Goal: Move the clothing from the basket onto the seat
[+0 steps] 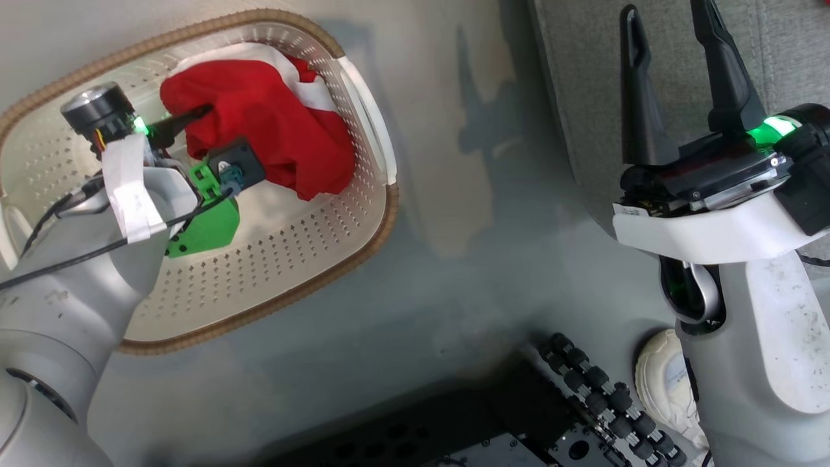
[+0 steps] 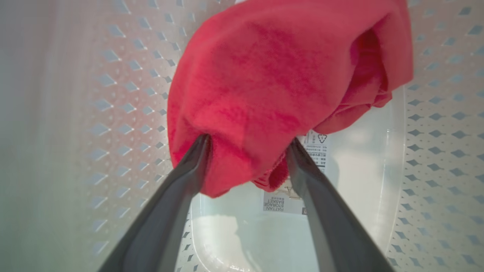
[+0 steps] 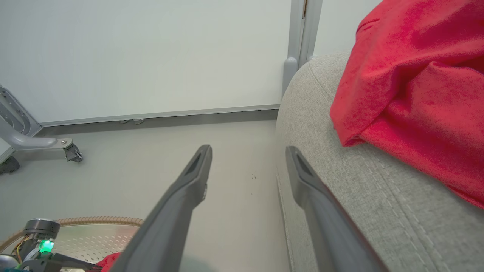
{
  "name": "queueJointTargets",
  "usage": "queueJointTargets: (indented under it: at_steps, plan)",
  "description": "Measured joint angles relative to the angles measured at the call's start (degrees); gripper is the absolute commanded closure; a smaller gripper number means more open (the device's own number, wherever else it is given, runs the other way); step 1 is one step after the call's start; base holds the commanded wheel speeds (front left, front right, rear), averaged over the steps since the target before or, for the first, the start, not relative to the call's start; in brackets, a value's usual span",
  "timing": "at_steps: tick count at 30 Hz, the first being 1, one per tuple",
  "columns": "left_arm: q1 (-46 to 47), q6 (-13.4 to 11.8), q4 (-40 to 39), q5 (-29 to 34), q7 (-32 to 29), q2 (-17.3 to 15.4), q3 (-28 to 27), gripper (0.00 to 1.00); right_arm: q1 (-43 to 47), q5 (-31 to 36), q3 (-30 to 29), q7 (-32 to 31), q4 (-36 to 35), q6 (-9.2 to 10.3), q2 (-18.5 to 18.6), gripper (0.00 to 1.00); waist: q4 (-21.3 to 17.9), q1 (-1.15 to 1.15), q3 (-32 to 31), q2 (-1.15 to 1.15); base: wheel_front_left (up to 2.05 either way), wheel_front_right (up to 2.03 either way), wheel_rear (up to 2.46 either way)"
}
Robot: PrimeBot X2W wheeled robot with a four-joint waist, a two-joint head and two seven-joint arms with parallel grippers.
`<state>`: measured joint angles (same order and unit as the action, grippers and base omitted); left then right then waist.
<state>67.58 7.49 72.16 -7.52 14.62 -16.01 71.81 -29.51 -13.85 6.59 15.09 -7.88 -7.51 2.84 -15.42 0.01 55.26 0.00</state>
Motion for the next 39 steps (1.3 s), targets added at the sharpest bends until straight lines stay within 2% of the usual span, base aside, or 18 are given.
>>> queueJointTargets:
  at_steps: [10, 11, 12, 13, 16, 27, 31, 39]
  plan:
    - [2.36, -1.53, 1.05, 0.52, -0.42, -0.12, 0.34, 0.00, 0.83, -0.51, 0.12, 0.00, -1.45, 0.00, 0.00, 0.00, -0.89, 0.00, 3.05, 0.00, 0.00, 0.00, 0.00]
    - [2.49, -1.87, 1.11, 0.49, -0.46, -0.05, 0.33, 0.38, 0.95, -0.56, 0.12, 0.00, -1.53, 0.00, 0.00, 0.00, -0.97, 0.00, 3.24, 0.00, 0.00, 0.00, 0.00]
    - [2.61, -2.03, 1.18, 0.52, -0.77, 0.04, 0.36, 0.84, 1.14, -0.58, 0.11, 0.00, -1.58, 0.00, 0.00, 0.00, -1.02, 0.00, 3.39, 0.00, 0.00, 0.00, 0.00]
    - [2.68, -2.20, 1.22, 0.55, -0.88, 0.13, 0.38, 1.00, 1.35, -0.58, 0.11, 0.00, -1.63, 0.00, 0.00, 0.00, -1.04, 0.00, 3.47, 0.00, 0.00, 0.00, 0.00]
    - [2.92, -3.04, 1.35, 0.79, -0.93, 0.45, 0.49, 1.00, 1.70, -0.58, 0.08, 0.00, -1.66, 0.00, 0.00, 0.00, -1.02, 0.00, 3.64, 0.00, 0.00, 0.00, 0.00]
    - [2.79, -2.47, 0.82, -0.26, 0.09, 3.77, 0.46, 1.00, 1.42, -0.05, -0.75, 0.00, -0.97, 0.00, 0.00, 0.00, 0.77, -0.01, 1.69, 0.00, 0.00, 0.00, 0.00]
    - [2.43, -2.45, -0.70, -1.29, 0.33, 5.12, 0.10, 1.00, 1.04, 0.33, -0.91, -0.01, -0.37, 0.00, -0.01, 0.00, 1.75, -0.01, 0.21, 0.00, 0.00, 0.00, 0.00]
    - [-0.92, -3.00, -7.77, -3.18, 0.36, 5.73, -1.57, 1.00, 1.00, 1.89, -1.37, 0.00, 1.32, 0.00, -0.03, 0.00, 3.67, -0.01, -4.07, 0.00, 0.00, 0.00, 0.00]
